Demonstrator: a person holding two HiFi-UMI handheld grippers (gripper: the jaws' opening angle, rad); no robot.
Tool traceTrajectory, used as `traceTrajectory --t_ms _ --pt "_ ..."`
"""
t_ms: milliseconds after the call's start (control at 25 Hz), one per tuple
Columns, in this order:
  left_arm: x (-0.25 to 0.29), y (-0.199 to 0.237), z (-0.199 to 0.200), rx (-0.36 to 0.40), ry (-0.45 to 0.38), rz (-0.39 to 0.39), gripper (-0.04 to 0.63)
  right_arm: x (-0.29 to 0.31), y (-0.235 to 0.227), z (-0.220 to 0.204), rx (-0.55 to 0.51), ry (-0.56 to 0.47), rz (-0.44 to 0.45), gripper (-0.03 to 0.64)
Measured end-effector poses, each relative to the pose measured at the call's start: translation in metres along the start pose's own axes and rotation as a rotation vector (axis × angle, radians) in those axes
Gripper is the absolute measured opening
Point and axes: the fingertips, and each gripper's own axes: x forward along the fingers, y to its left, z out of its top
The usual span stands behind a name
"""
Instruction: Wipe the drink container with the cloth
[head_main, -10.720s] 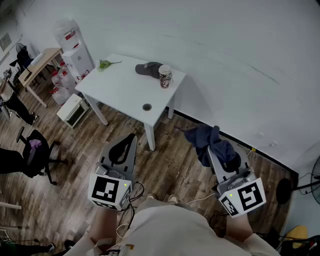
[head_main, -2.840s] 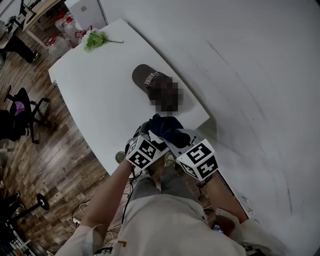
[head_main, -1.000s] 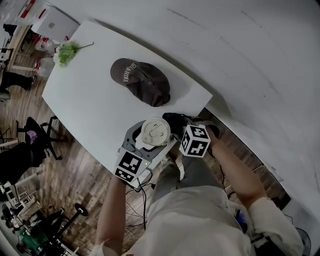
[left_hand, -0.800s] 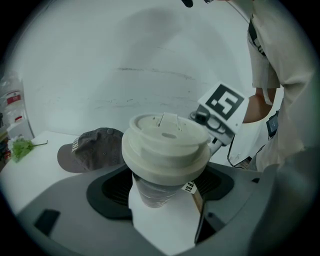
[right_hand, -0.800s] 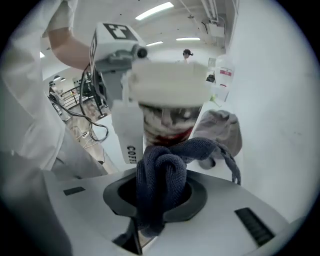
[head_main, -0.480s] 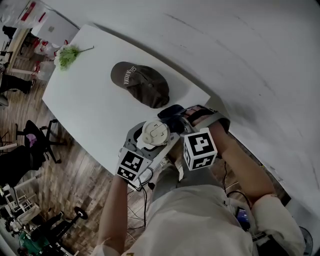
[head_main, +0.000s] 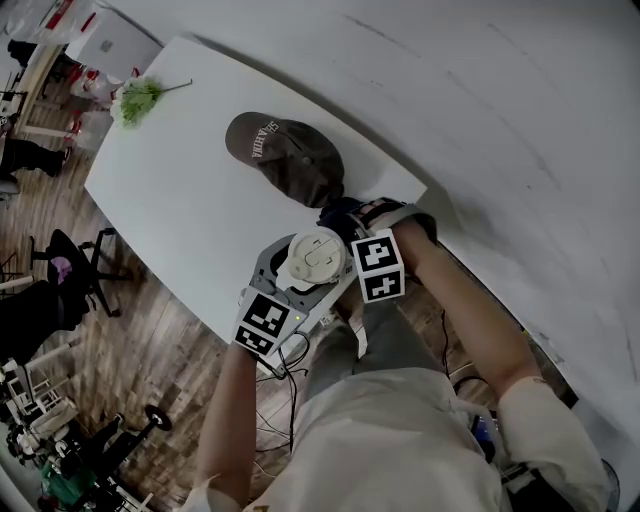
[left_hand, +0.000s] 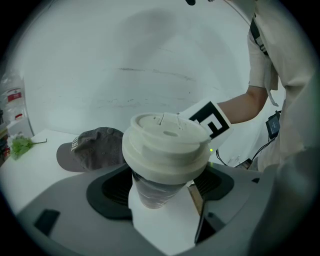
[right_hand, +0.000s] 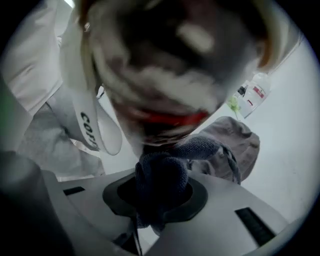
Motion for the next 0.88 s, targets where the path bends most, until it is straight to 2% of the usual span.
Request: traceTrajectory --t_ms 120,320,560,760,880 --pt "0.000 -0.001 -0.001 -0.001 0.000 -0.002 0.394 -0.001 0.028 -0.001 0.027 0.003 0.047 0.110" --pt "-0.001 0.000 -0.002 -0.004 0.002 -0.005 0.394 -0.053 0.035 0.019 0.121 -0.031 0.017 0.110" --pt "0.000 0.000 -0.002 -0.003 0.006 -0.009 0.394 -0.110 -0.005 0.027 0.008 0.016 -0.089 0.113" --pt "0.001 -0.001 -0.001 -0.008 0.005 -0.006 0.394 -0.088 -0.035 0.022 -0.061 0.050 -0.133 0.114" --pt "0.001 0.001 -0.001 -0.006 0.003 -0.004 0.394 -0.064 -0.040 0.020 -0.067 0.052 -0.120 0.112"
